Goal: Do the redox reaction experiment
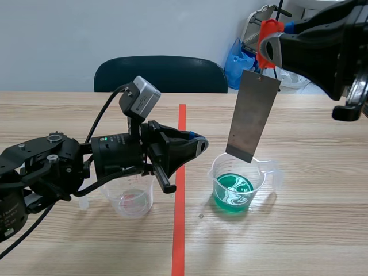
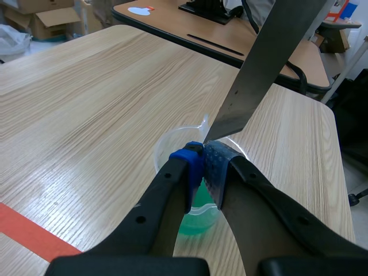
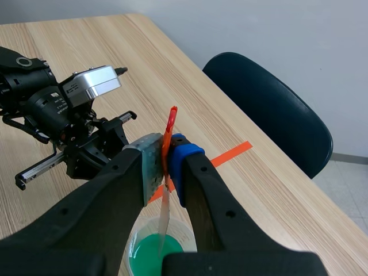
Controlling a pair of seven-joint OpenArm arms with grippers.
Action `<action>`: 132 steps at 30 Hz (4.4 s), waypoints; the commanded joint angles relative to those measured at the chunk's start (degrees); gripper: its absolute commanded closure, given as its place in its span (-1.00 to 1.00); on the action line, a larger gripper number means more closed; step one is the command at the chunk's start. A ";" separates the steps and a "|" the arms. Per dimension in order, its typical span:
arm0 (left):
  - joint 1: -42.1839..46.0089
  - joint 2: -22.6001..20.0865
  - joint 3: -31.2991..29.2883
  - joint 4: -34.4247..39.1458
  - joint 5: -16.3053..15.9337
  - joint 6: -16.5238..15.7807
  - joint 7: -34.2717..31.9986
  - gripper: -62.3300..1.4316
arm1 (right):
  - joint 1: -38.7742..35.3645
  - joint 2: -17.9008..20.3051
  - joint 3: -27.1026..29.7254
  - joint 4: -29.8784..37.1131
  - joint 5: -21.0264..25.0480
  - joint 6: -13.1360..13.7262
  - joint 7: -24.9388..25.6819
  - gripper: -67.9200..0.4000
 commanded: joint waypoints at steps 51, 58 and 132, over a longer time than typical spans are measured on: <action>84.98 -31.19 -60.85 6.99 5.20 16.68 -57.20 0.86 | 0.87 0.90 0.59 1.05 0.81 -0.22 1.07 0.97; 92.78 -25.51 -64.74 7.39 10.43 21.51 -63.06 -0.13 | 0.87 0.90 0.59 1.05 0.81 -0.22 1.31 0.97; 92.78 -19.89 -66.55 7.52 8.28 23.96 -66.82 -1.00 | 0.87 0.90 0.59 1.05 0.79 -0.22 1.49 0.97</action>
